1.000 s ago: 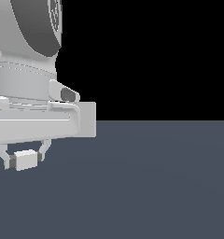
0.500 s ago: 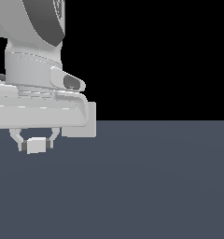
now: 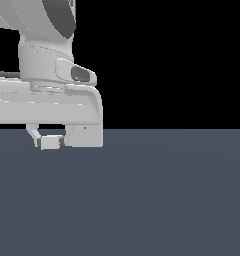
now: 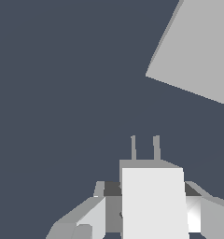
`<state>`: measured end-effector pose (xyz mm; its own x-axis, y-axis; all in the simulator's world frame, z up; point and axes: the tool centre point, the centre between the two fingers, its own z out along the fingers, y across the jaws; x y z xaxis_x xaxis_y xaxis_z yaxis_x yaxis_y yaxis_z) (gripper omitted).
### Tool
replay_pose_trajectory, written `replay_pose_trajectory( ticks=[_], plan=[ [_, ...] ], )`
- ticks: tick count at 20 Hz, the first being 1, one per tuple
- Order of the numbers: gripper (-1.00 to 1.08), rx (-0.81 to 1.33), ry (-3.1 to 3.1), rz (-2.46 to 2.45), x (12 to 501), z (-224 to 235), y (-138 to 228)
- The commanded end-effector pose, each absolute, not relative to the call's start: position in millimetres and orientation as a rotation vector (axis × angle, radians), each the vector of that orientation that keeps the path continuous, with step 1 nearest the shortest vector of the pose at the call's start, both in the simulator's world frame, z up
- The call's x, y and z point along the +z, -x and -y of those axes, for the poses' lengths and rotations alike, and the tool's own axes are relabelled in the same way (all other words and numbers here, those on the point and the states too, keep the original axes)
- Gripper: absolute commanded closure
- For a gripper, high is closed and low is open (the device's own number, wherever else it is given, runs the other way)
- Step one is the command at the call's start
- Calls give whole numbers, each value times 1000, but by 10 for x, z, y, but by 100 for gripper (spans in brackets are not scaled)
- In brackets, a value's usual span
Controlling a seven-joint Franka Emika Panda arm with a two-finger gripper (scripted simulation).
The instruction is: Plug the charger into the wall socket.
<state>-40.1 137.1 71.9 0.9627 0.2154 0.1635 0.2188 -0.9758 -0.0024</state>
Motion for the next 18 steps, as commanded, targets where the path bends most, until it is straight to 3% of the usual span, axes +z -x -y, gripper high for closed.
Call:
replay_pose_trajectory(
  ticks=[1,18],
  plan=[
    [108,-256,3108,229,776,-1324,367],
    [108,-252,3134,-228,994,-1106,281]
  ],
)
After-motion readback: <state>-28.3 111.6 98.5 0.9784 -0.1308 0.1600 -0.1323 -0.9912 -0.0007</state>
